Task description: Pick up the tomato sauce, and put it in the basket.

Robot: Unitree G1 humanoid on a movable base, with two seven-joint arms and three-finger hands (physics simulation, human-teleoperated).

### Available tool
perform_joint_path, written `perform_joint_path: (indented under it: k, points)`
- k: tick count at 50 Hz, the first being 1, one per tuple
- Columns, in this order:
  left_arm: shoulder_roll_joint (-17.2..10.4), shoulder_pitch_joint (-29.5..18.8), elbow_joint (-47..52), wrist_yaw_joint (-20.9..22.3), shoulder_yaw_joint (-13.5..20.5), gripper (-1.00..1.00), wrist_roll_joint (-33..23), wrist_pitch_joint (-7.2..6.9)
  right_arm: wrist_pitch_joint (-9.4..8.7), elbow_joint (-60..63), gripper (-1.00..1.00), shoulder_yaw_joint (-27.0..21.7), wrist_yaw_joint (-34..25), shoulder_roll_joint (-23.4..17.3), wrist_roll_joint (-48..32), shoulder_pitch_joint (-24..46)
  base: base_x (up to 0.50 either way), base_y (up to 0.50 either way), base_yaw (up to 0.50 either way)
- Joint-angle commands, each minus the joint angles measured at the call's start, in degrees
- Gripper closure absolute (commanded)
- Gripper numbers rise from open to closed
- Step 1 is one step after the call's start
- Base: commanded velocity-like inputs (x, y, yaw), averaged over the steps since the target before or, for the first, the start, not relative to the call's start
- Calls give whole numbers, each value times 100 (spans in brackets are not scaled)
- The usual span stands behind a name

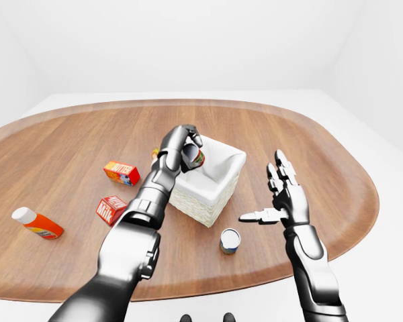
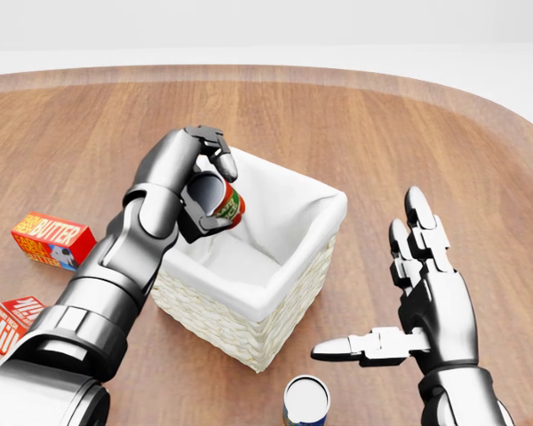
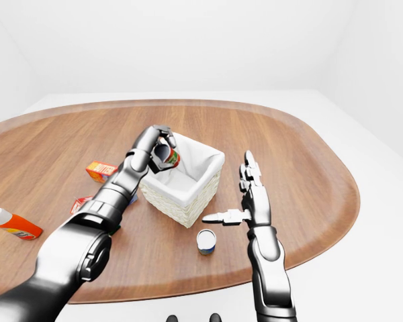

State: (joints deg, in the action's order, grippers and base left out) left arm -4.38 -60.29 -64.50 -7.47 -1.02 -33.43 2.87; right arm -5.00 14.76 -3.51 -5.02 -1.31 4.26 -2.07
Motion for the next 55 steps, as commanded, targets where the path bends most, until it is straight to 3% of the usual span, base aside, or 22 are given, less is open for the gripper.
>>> perform_joint_path:
  k: [1,27,28,29,30,55]
  points:
    - [28,-150,-533,-277,39,100,79,209,0,-46,-100,-4,-1,-3,3,20,0,0,0]
    - [131,-169,-777,-405,42,100,-7,213,0,-12,-100,9,-6,-2,-5,-8,0,0,0]
    - [132,-168,-766,-402,43,78,-4,213,0,-1,-100,13,-6,0,-6,-16,0,0,0]
    - [126,-189,-770,-417,40,-51,-13,213,0,-39,-100,13,-8,1,-12,-8,0,0,0]
    - [129,-183,-773,-412,46,-100,-6,213,0,-57,-100,13,-9,1,-13,-2,0,0,0]
    - [58,-107,-500,-316,100,-100,190,213,0,6,-100,25,-7,9,-21,-32,0,0,0]
